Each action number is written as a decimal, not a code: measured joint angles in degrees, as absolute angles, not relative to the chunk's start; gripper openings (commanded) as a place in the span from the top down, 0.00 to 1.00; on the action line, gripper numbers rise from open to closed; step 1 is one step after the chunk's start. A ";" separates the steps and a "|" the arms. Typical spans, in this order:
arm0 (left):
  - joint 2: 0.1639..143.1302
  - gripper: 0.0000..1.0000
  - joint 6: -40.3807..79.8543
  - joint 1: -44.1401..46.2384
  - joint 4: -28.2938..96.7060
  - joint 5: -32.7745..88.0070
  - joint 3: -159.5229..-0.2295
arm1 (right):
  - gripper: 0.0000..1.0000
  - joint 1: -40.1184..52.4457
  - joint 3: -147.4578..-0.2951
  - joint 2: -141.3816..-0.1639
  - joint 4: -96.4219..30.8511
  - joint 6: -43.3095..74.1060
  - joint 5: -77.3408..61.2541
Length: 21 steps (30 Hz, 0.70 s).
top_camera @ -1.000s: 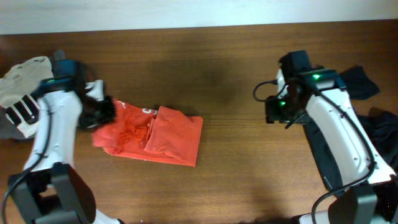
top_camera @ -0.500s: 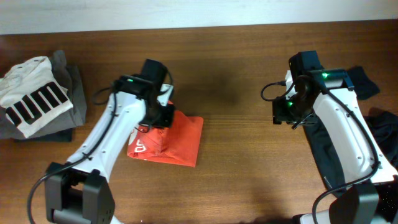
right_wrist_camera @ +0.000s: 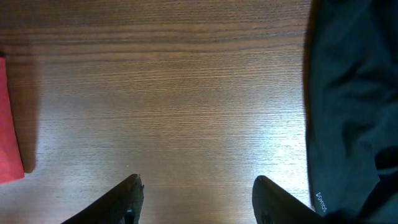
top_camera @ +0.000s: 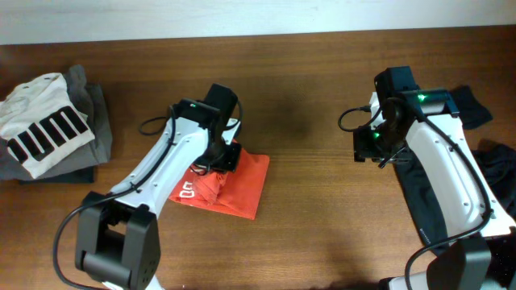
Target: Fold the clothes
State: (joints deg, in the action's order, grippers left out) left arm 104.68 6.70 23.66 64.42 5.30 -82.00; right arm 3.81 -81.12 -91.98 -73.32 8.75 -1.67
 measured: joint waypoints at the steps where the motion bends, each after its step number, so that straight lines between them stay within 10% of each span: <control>1: 104.71 0.73 6.63 24.16 64.40 5.56 -82.00 | 0.39 3.81 -81.10 -91.98 -73.32 8.75 -1.67; 4: 104.71 0.55 6.90 26.00 64.75 6.24 -82.00 | 0.38 3.81 -81.10 -91.98 -73.30 8.73 -1.67; 21: 103.28 0.59 5.08 26.76 63.07 4.73 -83.02 | 0.38 3.81 -81.10 -91.98 -73.52 8.75 -1.69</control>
State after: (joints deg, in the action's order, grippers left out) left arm 103.28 5.08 26.76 63.07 4.73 -83.02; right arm 3.81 -81.10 -91.98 -73.52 8.75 -1.69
